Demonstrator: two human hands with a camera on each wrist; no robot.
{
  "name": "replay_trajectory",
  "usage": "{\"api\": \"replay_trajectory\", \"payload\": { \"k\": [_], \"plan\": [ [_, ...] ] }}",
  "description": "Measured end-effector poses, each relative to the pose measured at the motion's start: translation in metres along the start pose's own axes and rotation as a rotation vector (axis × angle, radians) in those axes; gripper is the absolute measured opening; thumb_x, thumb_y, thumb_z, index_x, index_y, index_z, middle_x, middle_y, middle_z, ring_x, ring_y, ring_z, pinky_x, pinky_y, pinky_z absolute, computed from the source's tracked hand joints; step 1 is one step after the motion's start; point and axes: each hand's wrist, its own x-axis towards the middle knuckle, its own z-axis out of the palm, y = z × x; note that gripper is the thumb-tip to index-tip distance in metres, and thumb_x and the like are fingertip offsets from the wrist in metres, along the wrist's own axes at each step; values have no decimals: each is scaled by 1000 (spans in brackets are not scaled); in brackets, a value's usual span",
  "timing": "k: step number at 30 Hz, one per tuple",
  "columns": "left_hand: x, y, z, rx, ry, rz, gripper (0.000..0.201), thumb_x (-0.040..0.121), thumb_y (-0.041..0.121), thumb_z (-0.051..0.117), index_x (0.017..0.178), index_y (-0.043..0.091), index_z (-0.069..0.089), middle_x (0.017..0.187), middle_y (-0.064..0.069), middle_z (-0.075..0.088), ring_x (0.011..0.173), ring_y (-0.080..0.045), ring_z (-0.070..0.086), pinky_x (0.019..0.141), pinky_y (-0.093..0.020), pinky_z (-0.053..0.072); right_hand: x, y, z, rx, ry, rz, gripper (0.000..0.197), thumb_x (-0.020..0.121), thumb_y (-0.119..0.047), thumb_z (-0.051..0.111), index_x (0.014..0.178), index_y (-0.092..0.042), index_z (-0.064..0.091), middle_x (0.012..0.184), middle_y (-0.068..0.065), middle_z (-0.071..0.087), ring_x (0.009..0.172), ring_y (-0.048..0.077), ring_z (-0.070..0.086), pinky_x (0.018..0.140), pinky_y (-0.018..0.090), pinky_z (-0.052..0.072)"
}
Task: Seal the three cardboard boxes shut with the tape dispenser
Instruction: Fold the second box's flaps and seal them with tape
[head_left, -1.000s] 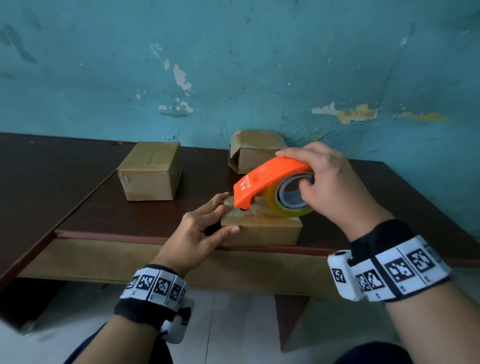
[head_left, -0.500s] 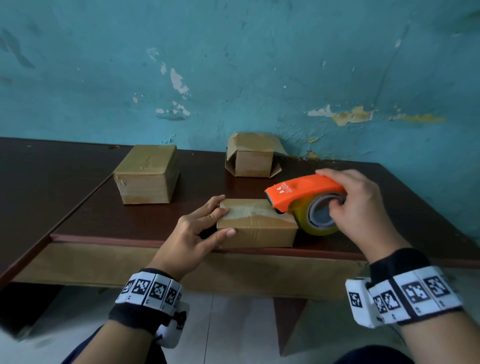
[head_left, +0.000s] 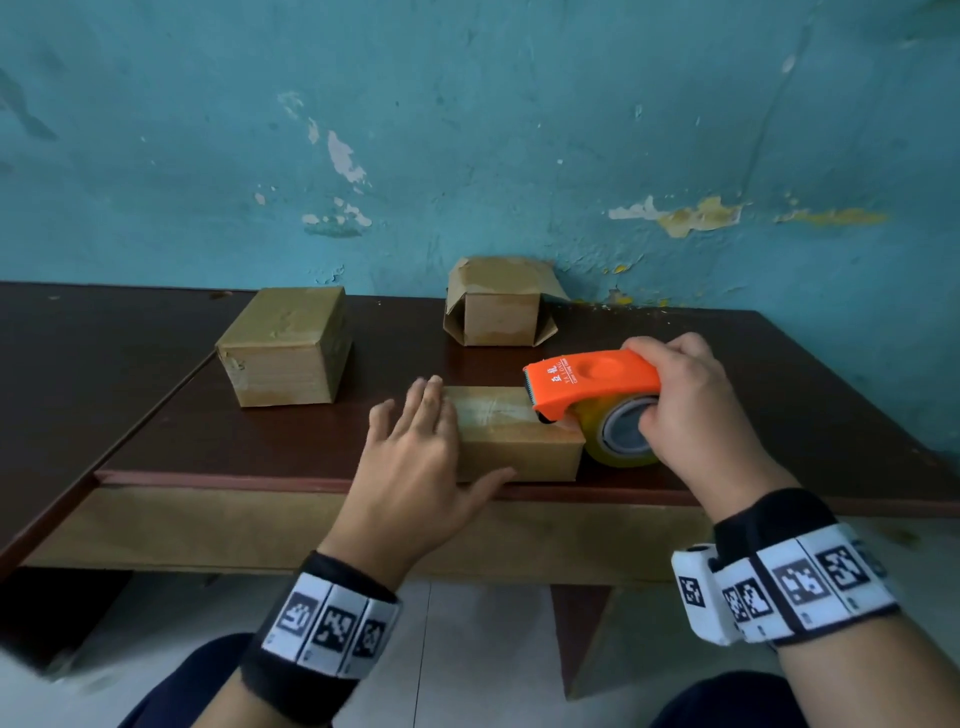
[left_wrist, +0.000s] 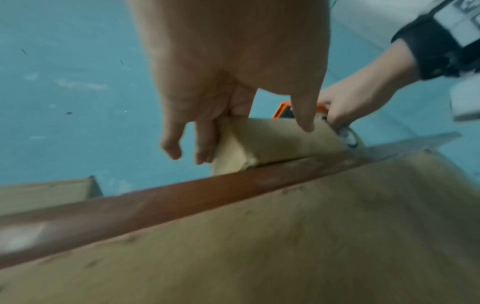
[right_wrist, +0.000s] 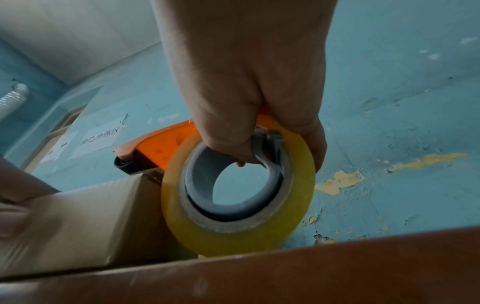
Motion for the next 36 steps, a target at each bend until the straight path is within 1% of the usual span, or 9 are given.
{"api": "replay_trajectory", "payload": {
  "k": [4, 6, 8, 10, 20, 25, 30, 33, 36],
  "plan": [
    [13, 19, -3, 182, -75, -5, 108, 83, 82, 40, 126, -13, 65, 140, -33, 59, 140, -45, 52, 112, -56, 46, -1, -1, 0, -15, -5, -5, 66, 82, 14, 60, 137, -21, 63, 110, 2, 40, 105, 33, 55, 96, 42, 50],
    [20, 27, -6, 200, -118, -10, 108, 85, 82, 42, 135, -12, 60, 147, -32, 54, 144, -43, 48, 116, -53, 42, -1, -2, -1, -19, -9, -6, 65, 83, 13, 61, 138, -21, 62, 110, 2, 39, 106, 33, 55, 96, 41, 49],
    [26, 35, -6, 195, -168, -6, 107, 89, 80, 48, 149, -9, 47, 159, -29, 40, 153, -39, 35, 124, -49, 31, -1, -4, -2, -29, -14, -5, 64, 83, 12, 62, 138, -21, 62, 111, 1, 39, 107, 33, 55, 96, 41, 49],
    [29, 40, -3, 193, -177, 12, 106, 91, 78, 50, 153, -6, 41, 163, -28, 34, 156, -37, 30, 126, -48, 27, -1, -5, -2, -38, -17, -7, 63, 83, 12, 62, 137, -21, 62, 111, 1, 38, 108, 34, 55, 96, 42, 49],
    [32, 50, 11, 166, -116, 108, 101, 87, 72, 59, 149, -7, 48, 154, -28, 49, 146, -39, 46, 117, -49, 41, -2, -9, -3, -91, -21, -7, 60, 83, 10, 66, 135, -20, 61, 112, 4, 42, 108, 35, 55, 93, 42, 48],
    [29, 44, 17, 125, -59, 122, 99, 87, 74, 43, 149, -4, 51, 155, -25, 48, 144, -37, 50, 112, -50, 49, -6, -13, -4, -125, 0, 5, 57, 86, 7, 68, 135, -20, 60, 117, 10, 49, 108, 35, 57, 92, 44, 50],
    [28, 40, 22, 117, 6, 147, 97, 86, 74, 56, 149, 0, 52, 155, -21, 50, 143, -34, 52, 113, -47, 48, -8, -17, -6, -142, -26, 25, 55, 87, 8, 65, 134, -20, 60, 117, 11, 48, 107, 35, 56, 88, 42, 49],
    [28, 37, 23, 120, 36, 160, 95, 88, 77, 49, 148, 4, 55, 154, -16, 54, 143, -29, 53, 115, -42, 45, -7, -17, -8, -142, -46, 44, 58, 87, 9, 63, 135, -22, 59, 116, 11, 47, 104, 35, 55, 85, 43, 50],
    [29, 35, 21, 125, 49, 155, 96, 88, 80, 39, 147, 6, 58, 152, -11, 56, 141, -24, 55, 114, -38, 45, -6, -16, -9, -160, -64, 63, 60, 89, 8, 61, 138, -25, 57, 110, 6, 43, 93, 26, 49, 79, 40, 50]
  ]
}}
